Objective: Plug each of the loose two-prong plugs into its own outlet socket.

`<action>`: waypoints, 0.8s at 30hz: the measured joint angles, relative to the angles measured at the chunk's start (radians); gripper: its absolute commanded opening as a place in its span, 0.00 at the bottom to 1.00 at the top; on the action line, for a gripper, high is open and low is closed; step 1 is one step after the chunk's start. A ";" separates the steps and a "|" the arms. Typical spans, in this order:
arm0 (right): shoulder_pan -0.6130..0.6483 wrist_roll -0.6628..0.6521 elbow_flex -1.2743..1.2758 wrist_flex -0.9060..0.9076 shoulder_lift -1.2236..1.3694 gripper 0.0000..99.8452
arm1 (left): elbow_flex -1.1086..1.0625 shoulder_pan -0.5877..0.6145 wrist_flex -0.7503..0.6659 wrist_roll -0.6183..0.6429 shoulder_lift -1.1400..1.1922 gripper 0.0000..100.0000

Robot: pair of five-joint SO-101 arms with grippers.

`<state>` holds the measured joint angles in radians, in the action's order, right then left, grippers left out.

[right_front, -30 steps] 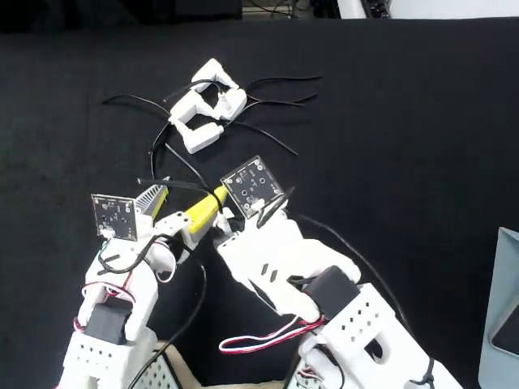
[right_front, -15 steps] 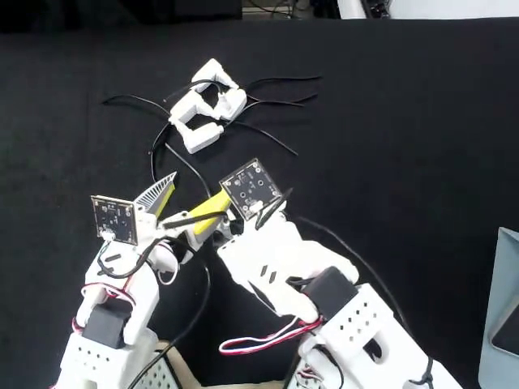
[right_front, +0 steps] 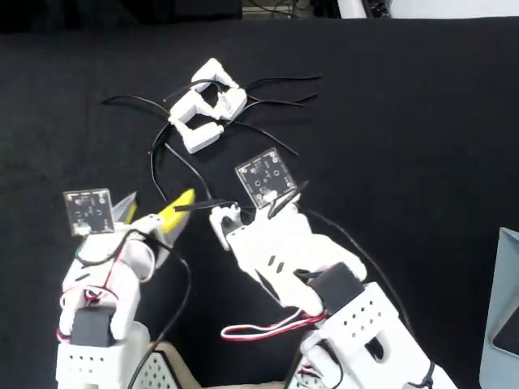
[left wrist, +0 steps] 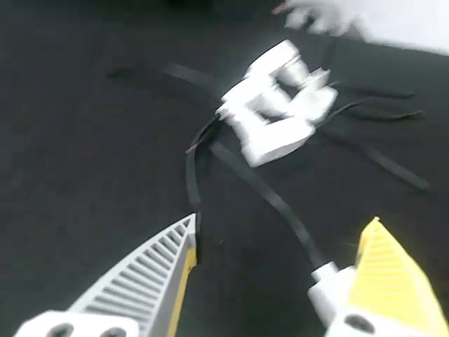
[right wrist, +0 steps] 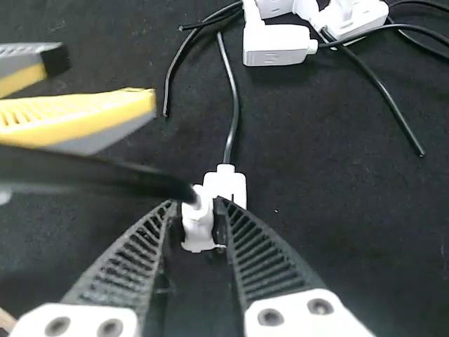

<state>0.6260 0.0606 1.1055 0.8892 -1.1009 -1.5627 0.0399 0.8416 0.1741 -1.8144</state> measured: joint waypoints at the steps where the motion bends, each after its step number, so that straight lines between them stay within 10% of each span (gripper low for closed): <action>1: 0.000 0.000 0.000 0.000 0.000 0.01 | 0.002 0.025 0.032 0.000 0.000 0.35; 8: -0.066 0.000 0.000 0.000 0.000 0.01 | 0.092 0.114 0.126 -0.275 0.000 0.13; 15: -0.112 0.000 0.000 0.000 0.000 0.01 | 0.147 0.064 0.166 -0.517 0.000 0.22; 24: -0.310 -0.012 0.000 0.000 0.000 0.01 | 0.344 -0.055 0.367 -0.485 0.216 0.22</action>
<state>0.3161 0.0483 1.1055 0.8892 -1.1009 -1.2190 -0.0153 1.2083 -0.3107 -1.5980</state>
